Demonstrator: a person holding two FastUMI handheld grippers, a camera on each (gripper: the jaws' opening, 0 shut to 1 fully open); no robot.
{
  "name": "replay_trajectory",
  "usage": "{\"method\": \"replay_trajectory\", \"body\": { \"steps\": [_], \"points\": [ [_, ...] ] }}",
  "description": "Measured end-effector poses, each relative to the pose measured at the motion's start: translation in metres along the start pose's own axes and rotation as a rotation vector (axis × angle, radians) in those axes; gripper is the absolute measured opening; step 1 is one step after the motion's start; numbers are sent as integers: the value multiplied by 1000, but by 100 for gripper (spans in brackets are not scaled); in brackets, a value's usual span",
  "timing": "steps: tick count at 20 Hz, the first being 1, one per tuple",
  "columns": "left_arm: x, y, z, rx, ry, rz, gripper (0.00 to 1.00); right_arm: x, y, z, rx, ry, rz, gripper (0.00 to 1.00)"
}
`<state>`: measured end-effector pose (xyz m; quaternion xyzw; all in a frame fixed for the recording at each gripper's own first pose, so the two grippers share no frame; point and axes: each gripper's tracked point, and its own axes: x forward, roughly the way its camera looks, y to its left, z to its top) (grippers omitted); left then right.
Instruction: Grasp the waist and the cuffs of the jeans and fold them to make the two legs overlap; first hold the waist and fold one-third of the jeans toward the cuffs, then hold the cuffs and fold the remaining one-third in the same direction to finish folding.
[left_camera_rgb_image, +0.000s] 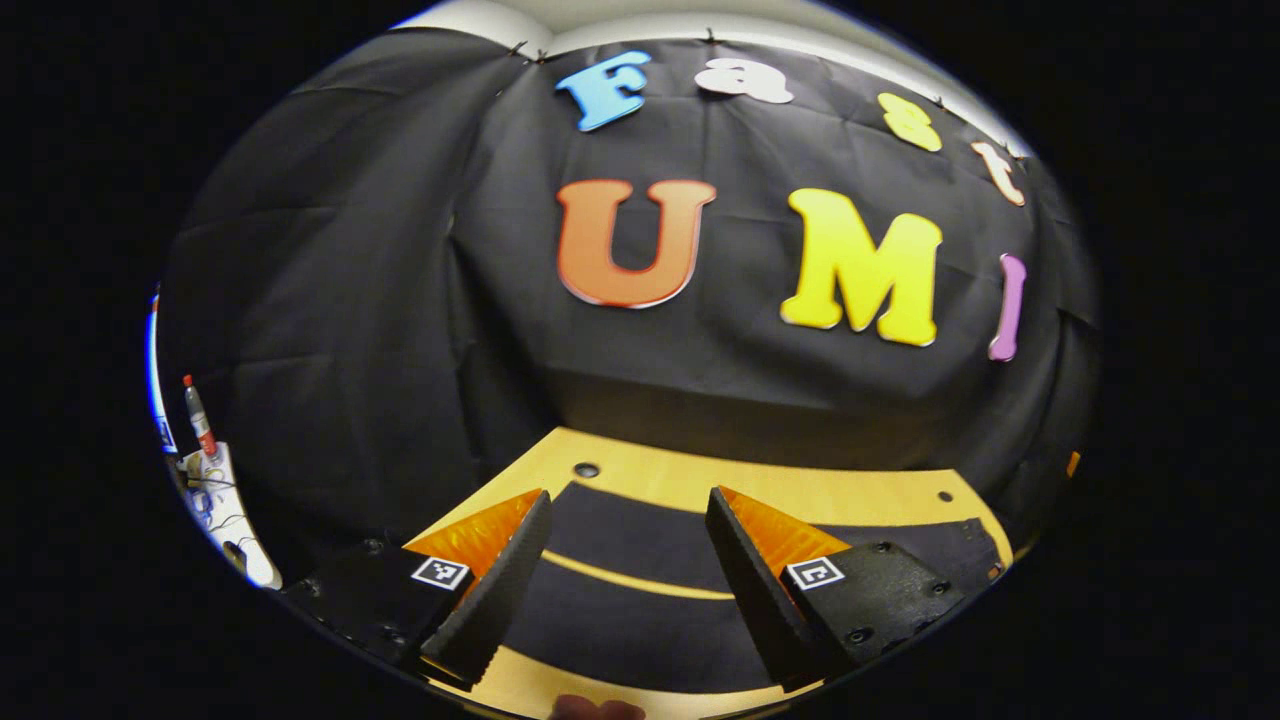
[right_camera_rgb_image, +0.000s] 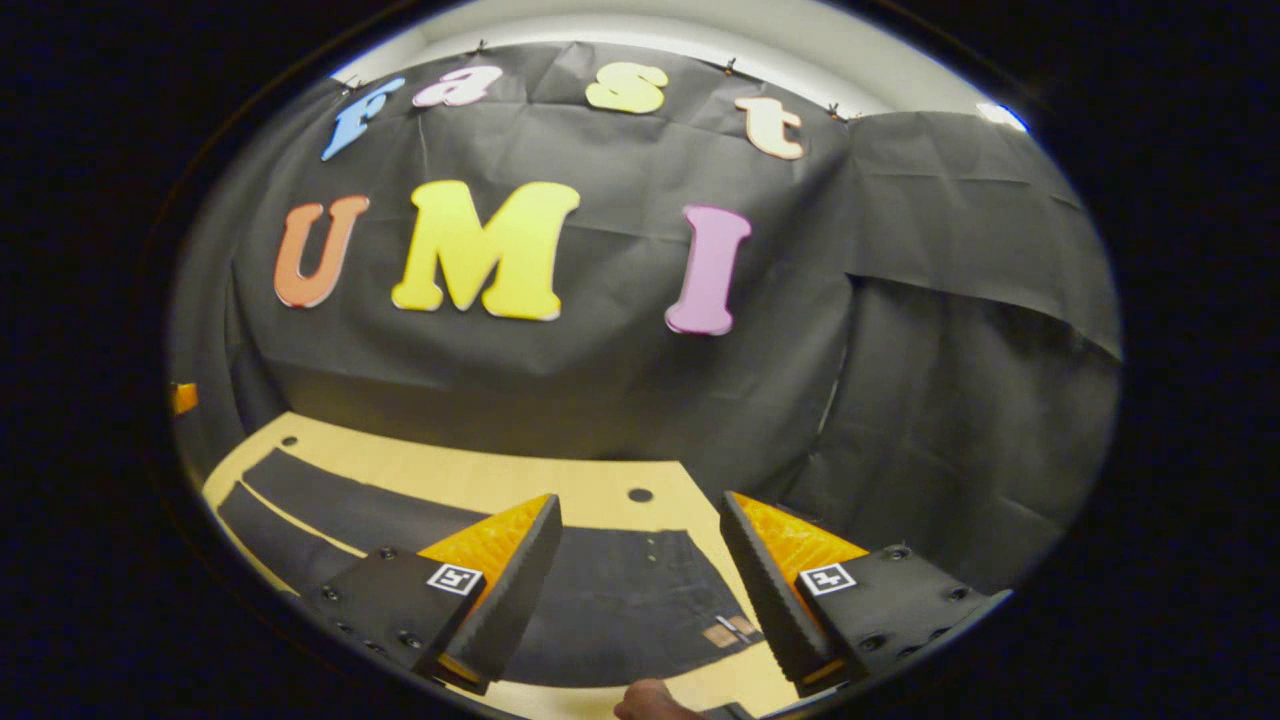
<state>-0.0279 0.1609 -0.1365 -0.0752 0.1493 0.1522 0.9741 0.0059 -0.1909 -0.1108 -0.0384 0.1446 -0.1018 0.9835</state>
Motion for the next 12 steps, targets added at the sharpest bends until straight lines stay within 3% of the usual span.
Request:
{"method": "replay_trajectory", "body": {
  "steps": [3, 6, 9, 12],
  "points": [
    [1, 54, -40, -89, 107, 99, 99, 6, -45, -51, 50, 128, -35, 99],
    [1, 80, -76, -222, 191, 156, 99, 13, -74, -101, 206, 274, -44, 99],
    [5, 83, -107, -407, 265, 151, 99, 19, -87, -140, 370, 380, -40, 99],
    [11, 66, -136, -661, 310, 81, 99, 20, -83, -171, 568, 475, 18, 99]
  ]
}}
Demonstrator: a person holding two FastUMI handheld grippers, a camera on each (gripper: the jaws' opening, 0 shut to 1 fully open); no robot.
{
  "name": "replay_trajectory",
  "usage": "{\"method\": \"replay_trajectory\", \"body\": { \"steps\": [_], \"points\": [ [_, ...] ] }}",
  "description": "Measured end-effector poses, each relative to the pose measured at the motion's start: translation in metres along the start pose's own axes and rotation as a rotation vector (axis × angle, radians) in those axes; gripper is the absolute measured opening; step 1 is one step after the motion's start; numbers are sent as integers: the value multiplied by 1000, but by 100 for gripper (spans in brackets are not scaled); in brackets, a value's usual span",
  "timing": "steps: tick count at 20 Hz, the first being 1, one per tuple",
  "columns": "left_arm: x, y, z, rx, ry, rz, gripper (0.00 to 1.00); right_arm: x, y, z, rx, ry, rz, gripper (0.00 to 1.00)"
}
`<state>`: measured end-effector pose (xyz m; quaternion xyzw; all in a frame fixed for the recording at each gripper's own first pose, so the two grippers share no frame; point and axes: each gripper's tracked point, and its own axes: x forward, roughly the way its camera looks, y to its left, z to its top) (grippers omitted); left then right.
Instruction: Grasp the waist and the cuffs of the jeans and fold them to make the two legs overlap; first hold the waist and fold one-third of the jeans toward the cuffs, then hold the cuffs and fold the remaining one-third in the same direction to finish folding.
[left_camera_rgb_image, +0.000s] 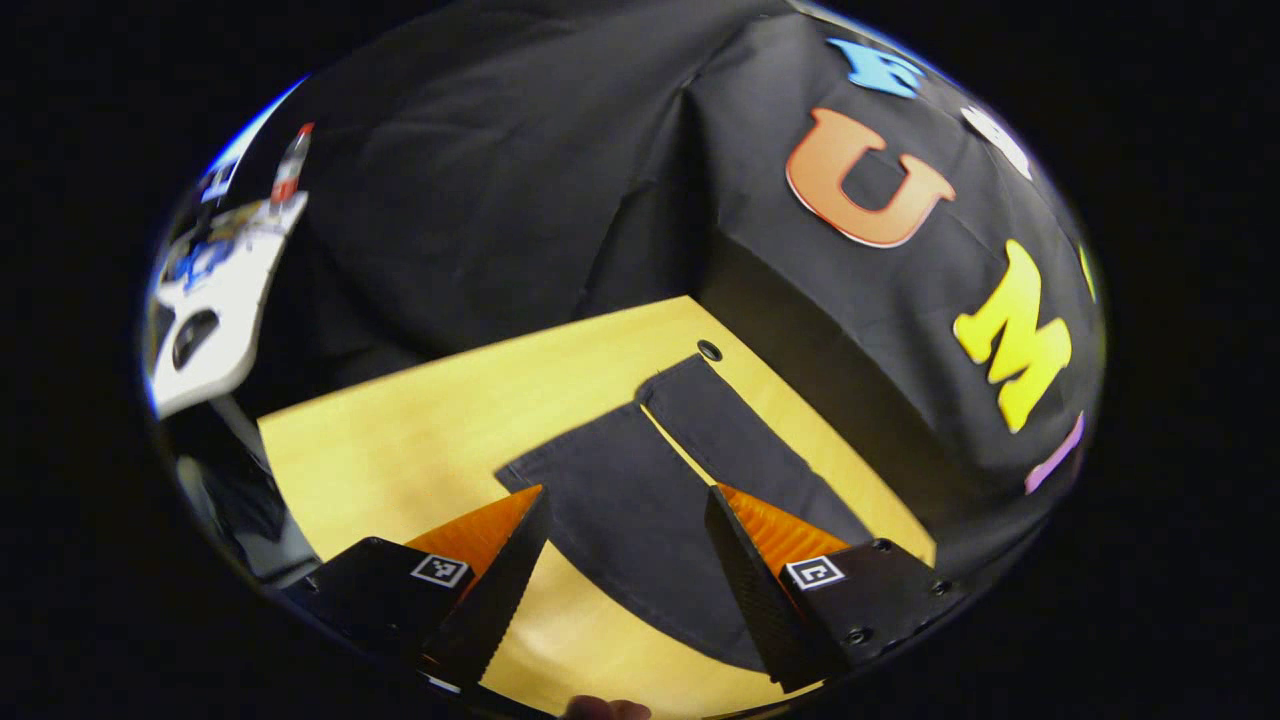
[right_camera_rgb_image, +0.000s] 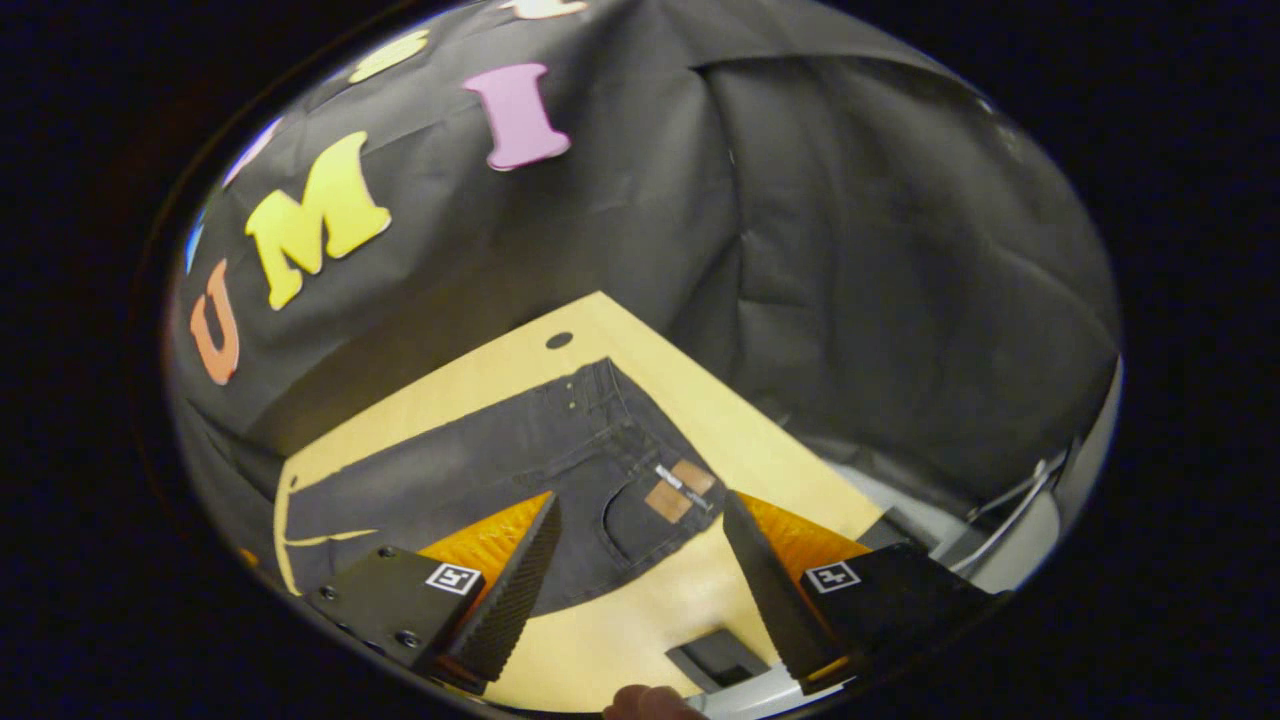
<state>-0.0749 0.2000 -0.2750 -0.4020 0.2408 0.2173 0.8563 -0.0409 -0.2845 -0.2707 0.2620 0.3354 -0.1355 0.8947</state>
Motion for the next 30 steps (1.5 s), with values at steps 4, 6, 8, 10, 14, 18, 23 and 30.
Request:
{"method": "replay_trajectory", "body": {
  "steps": [4, 6, 8, 10, 14, 18, 23, 30],
  "points": [
    [17, 26, -13, -320, 62, 18, 99, 21, -20, -30, 222, 104, 52, 98],
    [24, 35, -13, -385, 71, 31, 99, 31, -32, -39, 267, 132, 31, 98],
    [31, 42, -13, -402, 78, 32, 99, 39, -37, -42, 291, 147, 24, 98],
    [41, 48, -7, -398, 74, 33, 99, 50, -41, -46, 296, 159, 8, 98],
    [61, 54, -3, -368, 86, 60, 99, 72, -43, -53, 308, 186, -18, 98],
    [71, 54, -4, -347, 91, 85, 100, 91, -37, -50, 301, 184, -29, 98],
    [89, 41, 0, -344, 90, 61, 97, 106, -27, -40, 301, 170, -20, 92],
    [114, 25, 2, -341, 112, 33, 87, 106, -27, -39, 250, 154, -84, 92]
  ]
}}
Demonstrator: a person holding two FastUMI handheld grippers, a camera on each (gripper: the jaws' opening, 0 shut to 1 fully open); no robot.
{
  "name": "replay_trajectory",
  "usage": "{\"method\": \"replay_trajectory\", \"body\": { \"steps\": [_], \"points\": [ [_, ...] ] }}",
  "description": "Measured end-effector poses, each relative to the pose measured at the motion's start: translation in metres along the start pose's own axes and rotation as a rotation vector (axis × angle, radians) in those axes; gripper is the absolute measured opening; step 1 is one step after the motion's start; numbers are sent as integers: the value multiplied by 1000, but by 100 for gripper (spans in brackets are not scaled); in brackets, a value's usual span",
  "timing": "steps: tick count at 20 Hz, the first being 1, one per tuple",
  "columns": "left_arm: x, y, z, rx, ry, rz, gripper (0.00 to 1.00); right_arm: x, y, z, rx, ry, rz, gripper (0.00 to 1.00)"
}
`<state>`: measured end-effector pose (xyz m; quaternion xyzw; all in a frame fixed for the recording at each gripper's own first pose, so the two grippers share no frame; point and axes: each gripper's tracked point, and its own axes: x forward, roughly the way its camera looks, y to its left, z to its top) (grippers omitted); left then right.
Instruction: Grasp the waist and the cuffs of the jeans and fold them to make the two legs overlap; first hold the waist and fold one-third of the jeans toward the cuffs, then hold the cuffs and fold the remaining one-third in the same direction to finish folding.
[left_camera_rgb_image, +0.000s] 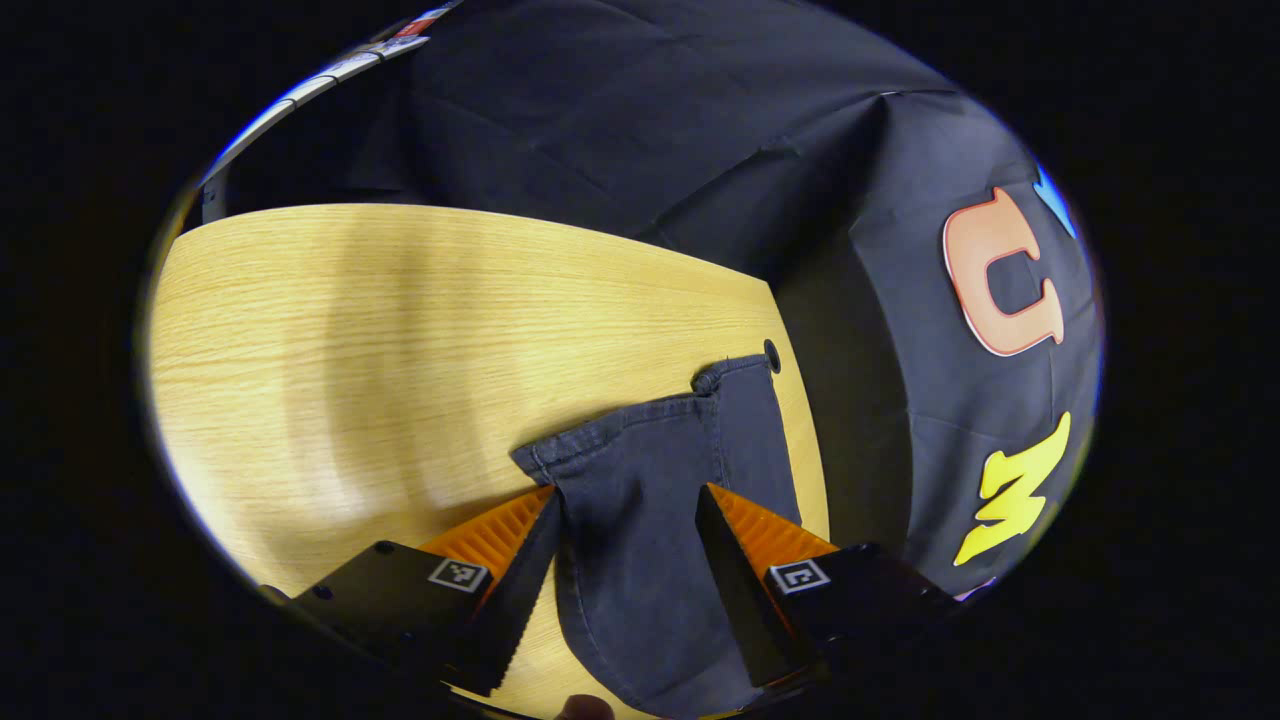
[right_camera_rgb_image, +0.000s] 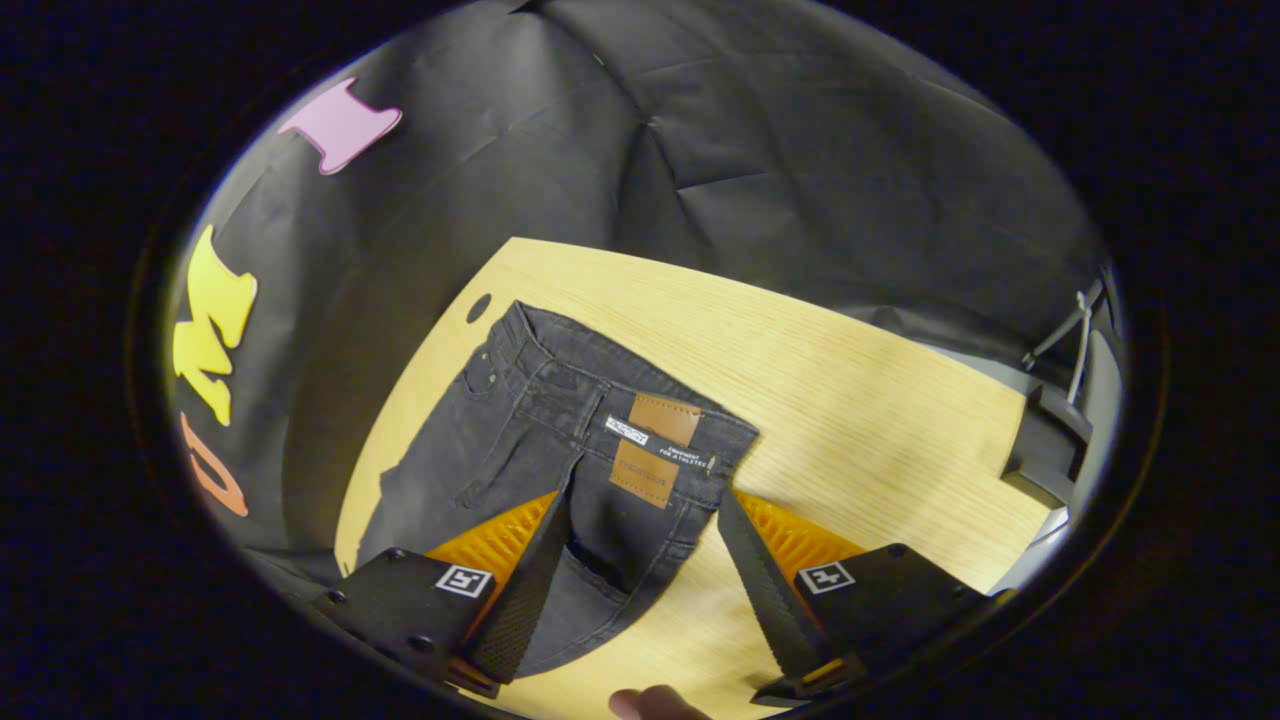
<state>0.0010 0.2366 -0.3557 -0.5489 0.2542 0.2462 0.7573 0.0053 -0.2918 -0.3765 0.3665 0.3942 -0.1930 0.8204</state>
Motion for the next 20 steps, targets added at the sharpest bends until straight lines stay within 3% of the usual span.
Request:
{"method": "replay_trajectory", "body": {
  "steps": [3, 4, 5, 7, 8, 9, 10, 12, 14, 16, 20],
  "points": [
    [7, -4, -3, 13, 11, 2, 74, 2, -11, -1, -95, -14, -101, 81],
    [7, -5, -4, 19, 16, 1, 79, 3, -18, 0, -118, -29, -141, 69],
    [9, -4, -5, 20, 22, 8, 69, 2, -20, 0, -126, -42, -157, 56],
    [11, -6, -3, 3, 27, 11, 62, 1, -19, 0, -120, -51, -158, 31],
    [12, -5, -5, -2, 28, 13, 69, -1, -22, 3, -126, -55, -173, 39],
    [12, -5, -6, -6, 29, 12, 59, 13, -26, -5, -121, -58, -177, 33],
    [13, -4, -7, -10, 30, 14, 55, 6, -25, -1, -122, -55, -182, 28],
    [17, -1, -7, -18, 37, 26, 43, 2, -24, 1, -134, -51, -183, 27],
    [18, 1, -10, -18, 45, 45, 27, 2, -21, 1, -116, -37, -172, 14],
    [17, -4, -10, -19, 55, 38, 14, 3, -20, 0, -40, 1, -136, 9],
    [4, -15, -9, -51, 96, 40, 5, -9, -12, 7, 168, 57, -18, 9]
  ]
}}
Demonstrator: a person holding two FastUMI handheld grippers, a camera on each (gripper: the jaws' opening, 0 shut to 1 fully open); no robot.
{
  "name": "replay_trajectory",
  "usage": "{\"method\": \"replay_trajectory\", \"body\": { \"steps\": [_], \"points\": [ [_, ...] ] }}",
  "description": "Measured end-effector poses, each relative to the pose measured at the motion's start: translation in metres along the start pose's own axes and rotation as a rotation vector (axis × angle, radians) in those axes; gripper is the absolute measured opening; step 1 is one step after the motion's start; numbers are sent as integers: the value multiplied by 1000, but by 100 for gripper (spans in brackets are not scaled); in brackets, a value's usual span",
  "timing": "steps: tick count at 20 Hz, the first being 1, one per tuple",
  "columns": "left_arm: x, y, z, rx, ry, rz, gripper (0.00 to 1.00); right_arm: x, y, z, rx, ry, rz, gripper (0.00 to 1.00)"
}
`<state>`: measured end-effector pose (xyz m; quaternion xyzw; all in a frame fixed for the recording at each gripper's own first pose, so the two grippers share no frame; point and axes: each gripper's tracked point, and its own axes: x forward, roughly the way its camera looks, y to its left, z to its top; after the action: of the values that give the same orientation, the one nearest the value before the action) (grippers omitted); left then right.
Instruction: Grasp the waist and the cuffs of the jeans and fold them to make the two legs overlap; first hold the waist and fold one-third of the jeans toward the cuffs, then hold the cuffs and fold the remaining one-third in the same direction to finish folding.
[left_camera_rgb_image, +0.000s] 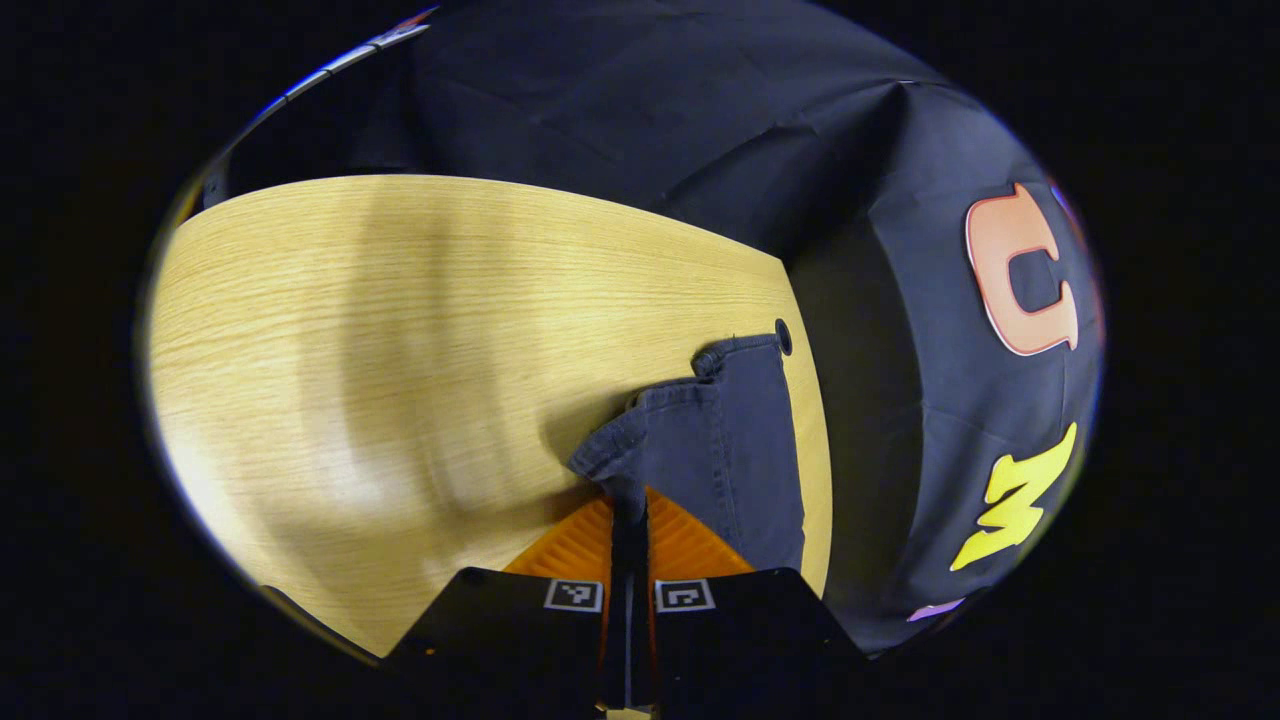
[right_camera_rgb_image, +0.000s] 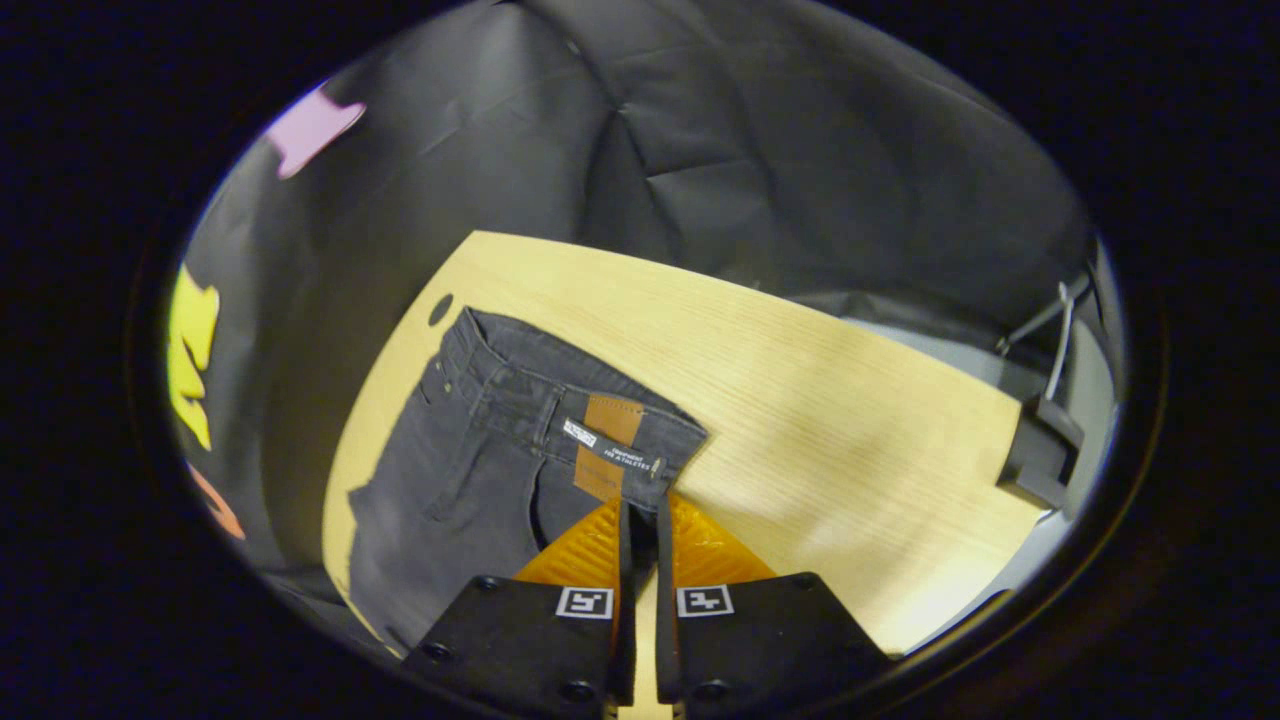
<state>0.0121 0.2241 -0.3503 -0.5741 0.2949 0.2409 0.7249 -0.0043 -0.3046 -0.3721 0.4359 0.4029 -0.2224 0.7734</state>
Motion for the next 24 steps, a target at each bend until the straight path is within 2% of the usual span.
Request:
{"method": "replay_trajectory", "body": {
  "steps": [2, 3, 5, 8, 9, 10, 13, 15, 16, 18, 23, 24],
  "points": [
    [-12, -7, 1, -19, 28, 17, 4, -11, 7, 6, 67, 16, 52, 5],
    [-19, -11, 2, -29, 39, 18, 4, -18, 9, 8, 87, 25, 68, 8],
    [-30, -26, 5, -62, 49, 8, 4, -38, 25, 7, 130, 51, 95, 8],
    [-41, -44, 14, -170, 52, -15, 4, -58, 48, 15, 187, 86, 142, 9],
    [-42, -48, 17, -211, 57, -17, 3, -62, 55, 18, 201, 93, 157, 5],
    [-43, -51, 21, -252, 65, -14, 3, -68, 65, 22, 216, 101, 172, 8],
    [-38, -57, 30, -330, 91, 18, 4, -79, 99, 39, 237, 123, 207, 8],
    [-30, -68, 39, -381, 99, 27, 4, -78, 120, 51, 225, 125, 221, 9],
    [-27, -75, 42, -392, 107, 29, 4, -76, 130, 56, 223, 126, 227, 5],
    [-19, -85, 47, -403, 118, 33, 4, -69, 148, 64, 227, 133, 235, 9],
    [23, -127, 60, -429, 143, 38, 3, -38, 184, 85, 230, 132, 232, 8],
    [32, -135, 61, -422, 146, 40, 3, -31, 190, 88, 223, 130, 230, 5]
  ]
}}
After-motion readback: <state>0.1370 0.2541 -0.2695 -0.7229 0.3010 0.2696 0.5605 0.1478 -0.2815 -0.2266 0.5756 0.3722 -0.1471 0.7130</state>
